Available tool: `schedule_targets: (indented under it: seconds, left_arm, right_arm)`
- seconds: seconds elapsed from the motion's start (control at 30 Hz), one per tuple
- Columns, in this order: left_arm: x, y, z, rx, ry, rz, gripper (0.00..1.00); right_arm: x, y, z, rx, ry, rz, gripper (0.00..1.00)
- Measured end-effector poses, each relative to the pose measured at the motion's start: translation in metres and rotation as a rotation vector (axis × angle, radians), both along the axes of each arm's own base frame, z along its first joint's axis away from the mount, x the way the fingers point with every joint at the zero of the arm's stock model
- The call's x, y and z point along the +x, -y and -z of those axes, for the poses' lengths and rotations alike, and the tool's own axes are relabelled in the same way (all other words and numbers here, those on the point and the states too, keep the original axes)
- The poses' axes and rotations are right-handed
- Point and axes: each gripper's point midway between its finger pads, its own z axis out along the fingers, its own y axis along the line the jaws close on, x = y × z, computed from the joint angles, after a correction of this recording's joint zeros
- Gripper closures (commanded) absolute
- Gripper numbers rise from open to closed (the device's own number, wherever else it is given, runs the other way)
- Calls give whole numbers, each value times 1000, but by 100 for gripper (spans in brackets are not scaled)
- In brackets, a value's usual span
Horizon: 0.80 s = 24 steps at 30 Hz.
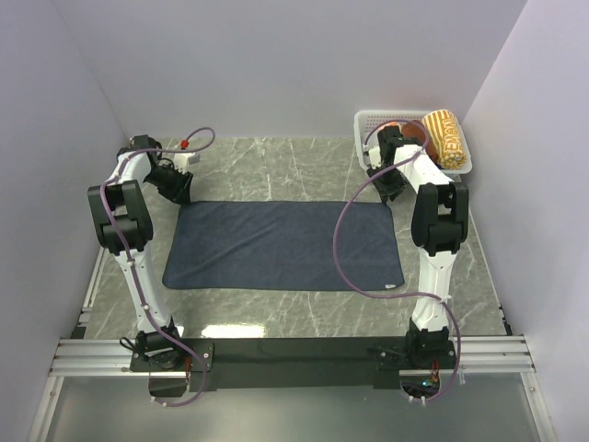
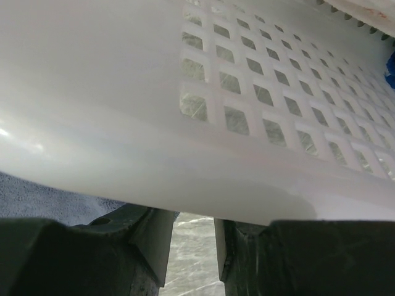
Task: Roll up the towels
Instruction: Fold the towel
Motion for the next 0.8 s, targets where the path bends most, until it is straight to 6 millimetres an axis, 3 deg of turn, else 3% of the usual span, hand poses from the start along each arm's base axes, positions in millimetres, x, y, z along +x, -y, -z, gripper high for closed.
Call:
schedule_targets:
  seconds: [0.1,0.23,0.4,0.5,0.6,0.63,0.8]
  left_arm:
    - [-2,3,-1,-12,-11,3,48]
    - [-4,4,-2,-20,-20,5,49]
    - [-6,6,-2,-32,-27,7,63]
    - [-7,7,-3,-34,-28,7,69]
    - [-6,7,-2,-34,-31,7,75]
    - [-5,6,-2,-35,-30,6,78]
    - [0,5,1,-34,-31,-12,97]
  right_arm:
    - [-1,-1,0,3,-6,-1,62]
    - [-2,-1,0,7,-16,-2,64]
    - [-3,-2,1,17,-31,-3,67]
    - [-4,-3,1,20,-35,-5,74]
    - [-4,-3,2,22,-36,-8,89]
    - [-4,-3,2,22,-37,-10,100]
    - [-4,-3,2,24,-37,-10,100]
